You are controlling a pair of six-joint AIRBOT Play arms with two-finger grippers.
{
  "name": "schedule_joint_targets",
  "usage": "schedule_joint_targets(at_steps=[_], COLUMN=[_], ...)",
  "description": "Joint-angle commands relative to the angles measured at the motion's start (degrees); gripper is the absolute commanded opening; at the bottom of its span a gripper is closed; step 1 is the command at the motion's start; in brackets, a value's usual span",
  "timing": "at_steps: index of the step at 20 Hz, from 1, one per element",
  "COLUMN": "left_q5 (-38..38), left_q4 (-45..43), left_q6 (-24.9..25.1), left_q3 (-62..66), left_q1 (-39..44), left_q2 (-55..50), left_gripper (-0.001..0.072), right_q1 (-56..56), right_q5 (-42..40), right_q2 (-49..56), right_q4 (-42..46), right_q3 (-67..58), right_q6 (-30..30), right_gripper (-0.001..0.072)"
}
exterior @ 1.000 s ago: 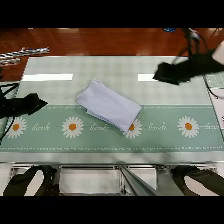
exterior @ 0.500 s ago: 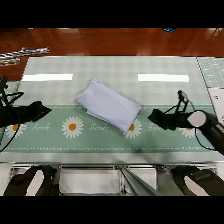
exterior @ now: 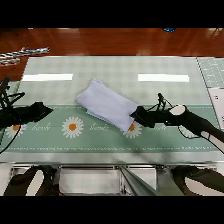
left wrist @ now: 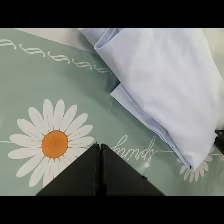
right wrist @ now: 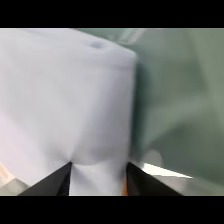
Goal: Fold the shirts.
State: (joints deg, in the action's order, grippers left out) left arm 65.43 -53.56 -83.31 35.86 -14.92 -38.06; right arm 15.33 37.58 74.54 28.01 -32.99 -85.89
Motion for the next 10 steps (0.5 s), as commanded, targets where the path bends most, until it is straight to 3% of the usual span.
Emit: schedule_joint_targets(at_steps=[1,3,5,6,8,10], left_q5=[-0.46,-0.50,-0.48,-0.48,-0.48,-0.72], left_q4=[0.07,0.07,0.07,0.07,0.04,0.04], left_q6=[0.15,0.17,0.15,0.17,0.20,0.20], left_q3=[-0.02,-0.02,-0.02,-0.02,-0.04,-0.04], left_q1=[-0.04,-0.04,-0.04,-0.04,-0.04,-0.04], left_q2=[0.04,0.04,0.04,0.04,0.04,-0.09], left_gripper=[0.0015,0.0015,0.0015,0.0015,0.0015,0.0015], right_q1=[1.29,3.30,5.44,6.14,6.69,6.67], right_q5=[1.79,1.99,3.48,4.31,6.27,9.31], right_q2=[6.99,10.05,12.26,12.46,12.33,12.33], right_q4=[-9.88,-9.86,-9.25,-7.74,-3.65,3.87], right_q3=[-5.73,-9.79,-14.49,-16.70,-22.01,-29.38], right_q6=[8.02,8.00,8.52,10.49,10.54,5.20], right_gripper=[0.0408,0.0403,0.0187,0.0016,0.0020,0.0020])
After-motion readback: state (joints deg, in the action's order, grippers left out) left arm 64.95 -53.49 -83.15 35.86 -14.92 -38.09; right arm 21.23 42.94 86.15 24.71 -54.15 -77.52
